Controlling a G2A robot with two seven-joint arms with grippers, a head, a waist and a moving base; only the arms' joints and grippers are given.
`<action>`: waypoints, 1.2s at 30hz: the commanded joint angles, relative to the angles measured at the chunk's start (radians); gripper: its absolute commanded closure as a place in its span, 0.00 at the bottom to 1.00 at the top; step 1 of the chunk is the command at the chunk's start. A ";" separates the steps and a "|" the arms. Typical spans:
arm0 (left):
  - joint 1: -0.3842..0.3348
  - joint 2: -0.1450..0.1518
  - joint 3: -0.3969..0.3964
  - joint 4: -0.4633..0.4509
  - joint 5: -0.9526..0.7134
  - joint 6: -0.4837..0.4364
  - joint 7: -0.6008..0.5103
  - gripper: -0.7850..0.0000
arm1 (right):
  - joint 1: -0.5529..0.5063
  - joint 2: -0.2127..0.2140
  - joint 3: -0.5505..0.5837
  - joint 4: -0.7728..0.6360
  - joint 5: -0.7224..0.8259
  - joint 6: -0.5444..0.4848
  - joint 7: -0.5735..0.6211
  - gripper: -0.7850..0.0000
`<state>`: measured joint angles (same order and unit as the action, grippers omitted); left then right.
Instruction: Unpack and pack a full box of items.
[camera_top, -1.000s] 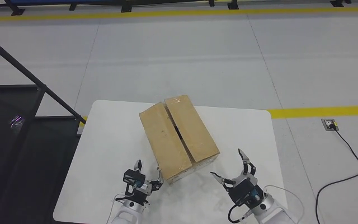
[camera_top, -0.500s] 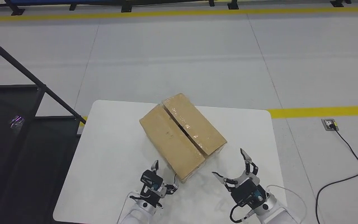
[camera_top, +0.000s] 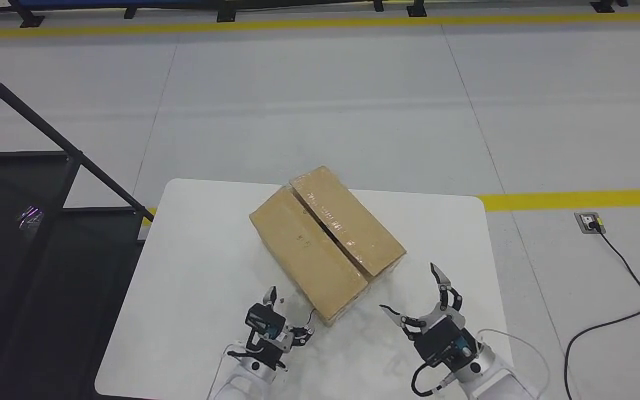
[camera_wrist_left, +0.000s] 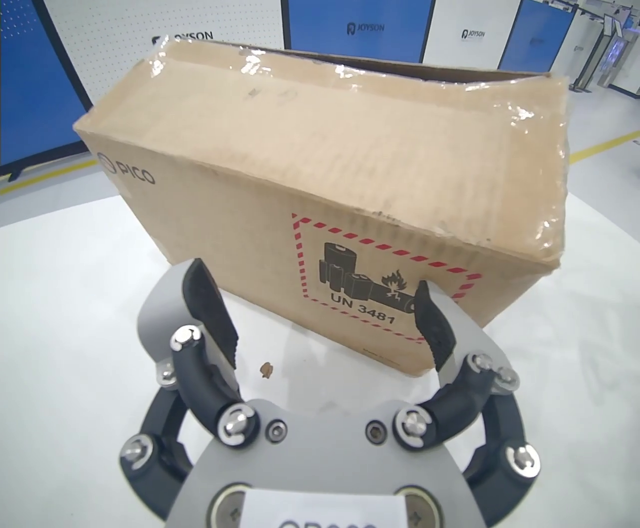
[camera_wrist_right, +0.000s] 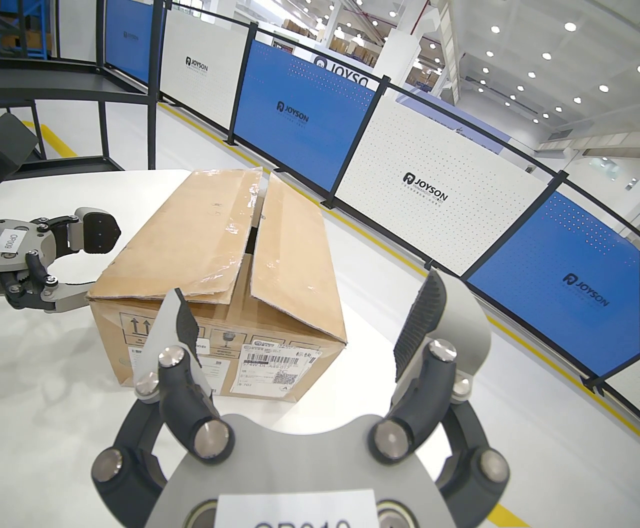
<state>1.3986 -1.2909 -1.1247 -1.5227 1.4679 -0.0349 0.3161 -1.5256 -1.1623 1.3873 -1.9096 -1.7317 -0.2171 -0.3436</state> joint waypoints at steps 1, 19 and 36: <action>-0.004 -0.002 0.016 -0.002 0.020 -0.005 -0.006 0.00 | 0.000 0.000 0.000 0.000 0.000 0.000 0.000 0.00; -0.073 -0.026 0.130 0.017 0.099 -0.045 -0.016 0.00 | -0.071 0.003 0.040 -0.053 0.047 0.010 -0.026 0.00; 0.132 0.013 -0.112 -0.110 0.002 0.026 0.147 0.00 | 0.107 -0.017 -0.041 0.117 0.557 -0.265 0.086 0.00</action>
<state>1.5202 -1.2790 -1.2231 -1.6262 1.4812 -0.0185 0.4570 -1.4439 -1.1786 1.3531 -1.8220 -1.2873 -0.4219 -0.2770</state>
